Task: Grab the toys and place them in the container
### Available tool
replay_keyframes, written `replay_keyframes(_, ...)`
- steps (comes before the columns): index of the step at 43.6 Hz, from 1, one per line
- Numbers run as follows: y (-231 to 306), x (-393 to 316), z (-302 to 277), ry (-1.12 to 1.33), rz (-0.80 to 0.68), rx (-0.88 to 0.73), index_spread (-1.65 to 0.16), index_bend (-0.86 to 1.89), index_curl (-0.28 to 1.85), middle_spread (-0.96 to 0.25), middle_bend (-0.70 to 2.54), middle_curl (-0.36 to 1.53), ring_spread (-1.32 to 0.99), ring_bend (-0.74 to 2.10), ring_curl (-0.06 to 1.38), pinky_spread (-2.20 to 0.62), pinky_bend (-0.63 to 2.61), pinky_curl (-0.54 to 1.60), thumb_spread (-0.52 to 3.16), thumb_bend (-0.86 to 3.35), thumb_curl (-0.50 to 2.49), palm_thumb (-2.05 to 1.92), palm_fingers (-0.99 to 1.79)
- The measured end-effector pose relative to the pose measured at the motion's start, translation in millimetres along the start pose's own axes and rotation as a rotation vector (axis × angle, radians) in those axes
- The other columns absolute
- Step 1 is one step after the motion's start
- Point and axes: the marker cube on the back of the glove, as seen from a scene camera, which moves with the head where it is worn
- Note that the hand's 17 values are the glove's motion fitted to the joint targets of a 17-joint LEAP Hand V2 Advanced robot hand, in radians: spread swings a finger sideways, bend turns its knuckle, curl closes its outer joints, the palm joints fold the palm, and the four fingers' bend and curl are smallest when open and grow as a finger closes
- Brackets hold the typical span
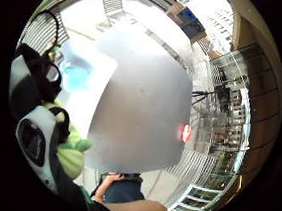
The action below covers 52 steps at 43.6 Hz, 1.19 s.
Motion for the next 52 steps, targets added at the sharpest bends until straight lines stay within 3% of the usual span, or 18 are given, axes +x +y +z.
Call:
replay_keyframes(6, -6, -51, 16, -0.100, 0.024, -0.002, -0.37, 0.32, 0.46, -0.44, 0.59, 0.55, -0.43, 1.07, 0.45, -0.42, 0.93, 0.37, 0.58, 0.21, 0.92, 0.66, 1.01)
replay_keyframes(14, -3, -57, 50, 0.034, 0.040, -0.143, -0.38, 0.23, 0.48, -0.45, 0.55, 0.56, -0.43, 1.06, 0.46, -0.42, 0.92, 0.38, 0.60, 0.19, 0.95, 0.66, 1.00)
replay_keyframes(17, 2, -56, 55, 0.002, 0.024, -0.209, -0.36, -0.03, 0.40, -0.40, 0.49, 0.55, -0.41, 1.12, 0.48, -0.41, 1.05, 0.42, 0.77, 0.11, 0.89, 0.54, 0.76)
replay_keyframes(19, 4, -49, 56, 0.021, 0.018, -0.220, -0.33, -0.25, 0.30, -0.28, 0.34, 0.52, -0.34, 1.11, 0.49, -0.37, 1.29, 0.50, 0.82, -0.14, 0.76, 0.17, 0.23)
replay_keyframes(20, 4, -45, 56, 0.038, 0.021, -0.218, -0.32, -0.20, 0.30, -0.23, 0.30, 0.53, -0.30, 1.05, 0.50, -0.35, 1.39, 0.54, 0.80, -0.21, 0.72, 0.03, 0.01)
replay_keyframes(22, 4, -38, 53, 0.048, 0.034, -0.209, -0.30, -0.15, 0.26, -0.16, 0.32, 0.53, -0.25, 1.03, 0.50, -0.31, 1.48, 0.55, 0.81, -0.17, 0.67, -0.07, -0.07)
replay_keyframes(28, 12, -19, 38, -0.023, -0.023, -0.167, -0.28, -0.08, 0.13, -0.04, 0.34, 0.50, -0.15, 0.99, 0.40, -0.21, 1.58, 0.50, 0.82, -0.13, 0.56, -0.13, -0.11)
replay_keyframes(35, 27, 45, 31, 0.061, 0.056, -0.123, -0.27, -0.01, 0.08, 0.03, 0.39, 0.50, -0.08, 1.00, 0.38, -0.14, 1.56, 0.48, 0.83, -0.11, 0.47, -0.13, -0.15)
replay_keyframes(39, 37, 42, 20, 0.005, 0.068, -0.105, -0.27, 0.01, 0.07, 0.04, 0.41, 0.50, -0.05, 1.00, 0.38, -0.11, 1.53, 0.46, 0.84, -0.11, 0.42, -0.13, -0.15)
replay_keyframes(45, 68, 43, -4, -0.195, -0.108, -0.075, -0.27, 0.04, 0.07, 0.05, 0.43, 0.50, -0.03, 0.97, 0.36, -0.09, 1.46, 0.42, 0.85, -0.10, 0.37, -0.12, -0.16)
replay_keyframes(50, 80, 121, 4, 0.121, 0.230, -0.083, -0.27, 0.06, 0.08, 0.05, 0.43, 0.50, -0.03, 0.94, 0.35, -0.09, 1.41, 0.40, 0.85, -0.10, 0.34, -0.12, -0.16)
replay_keyframes(52, 90, 150, 4, 0.157, 0.288, -0.096, -0.27, 0.06, 0.08, 0.05, 0.43, 0.49, -0.02, 0.93, 0.34, -0.08, 1.40, 0.39, 0.86, -0.10, 0.33, -0.11, -0.15)
